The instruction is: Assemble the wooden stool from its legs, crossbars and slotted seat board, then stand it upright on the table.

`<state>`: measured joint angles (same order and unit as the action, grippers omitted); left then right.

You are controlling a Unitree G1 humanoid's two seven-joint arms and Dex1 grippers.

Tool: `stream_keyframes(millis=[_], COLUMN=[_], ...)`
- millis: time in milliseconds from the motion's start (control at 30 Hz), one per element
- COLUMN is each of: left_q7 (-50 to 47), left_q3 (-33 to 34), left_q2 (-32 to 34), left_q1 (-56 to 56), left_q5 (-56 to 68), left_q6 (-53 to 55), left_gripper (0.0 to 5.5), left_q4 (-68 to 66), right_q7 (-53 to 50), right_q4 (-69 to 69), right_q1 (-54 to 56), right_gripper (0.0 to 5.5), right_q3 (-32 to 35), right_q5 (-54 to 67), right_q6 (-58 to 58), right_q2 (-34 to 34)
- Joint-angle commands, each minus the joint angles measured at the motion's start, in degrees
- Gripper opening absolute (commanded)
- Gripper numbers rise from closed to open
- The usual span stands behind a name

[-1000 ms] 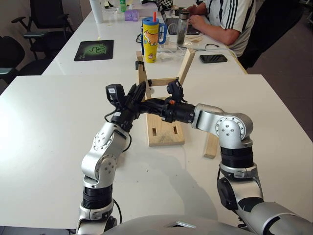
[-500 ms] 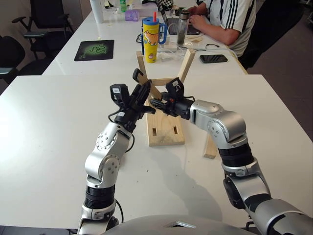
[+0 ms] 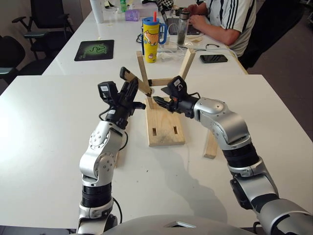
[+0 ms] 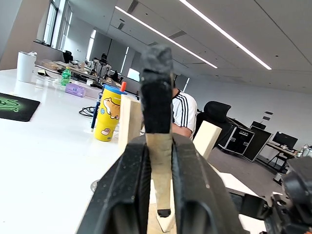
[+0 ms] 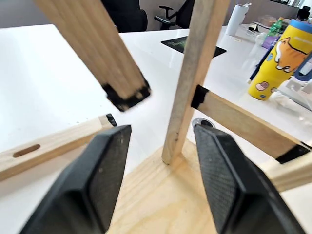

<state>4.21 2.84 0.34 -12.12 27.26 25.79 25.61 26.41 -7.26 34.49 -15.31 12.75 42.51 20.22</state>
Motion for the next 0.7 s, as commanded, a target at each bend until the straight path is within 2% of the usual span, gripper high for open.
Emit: stream_keyframes(millis=[33, 200, 367, 700], left_q7=[-1.8, -2.3, -2.1, -4.3], left_q3=[6.3, 12.6, 12.9, 12.4], left_q2=[3.7, 9.0, 13.8, 12.0], left_q1=[2.7, 8.8, 12.4, 17.7], left_q5=[3.8, 10.5, 8.8, 6.7], left_q6=[5.1, 14.2, 18.1, 19.1], left_gripper=[0.42, 0.42, 0.42, 0.42], left_q4=[5.3, 10.2, 9.1, 7.6], right_q7=[-0.8, -5.3, -9.3, -10.7], right_q4=[-0.6, -2.8, -3.9, -4.7], right_q1=[-5.0, -10.3, -12.7, -15.2], right_gripper=[2.36, 2.36, 2.36, 2.36], right_q3=[0.5, 4.0, 4.7, 4.7], right_q5=[-3.1, -5.0, -7.9, -10.3], right_q6=[-1.3, -1.3, -2.7, -3.7], right_q2=[2.5, 1.2, -0.2, -1.5])
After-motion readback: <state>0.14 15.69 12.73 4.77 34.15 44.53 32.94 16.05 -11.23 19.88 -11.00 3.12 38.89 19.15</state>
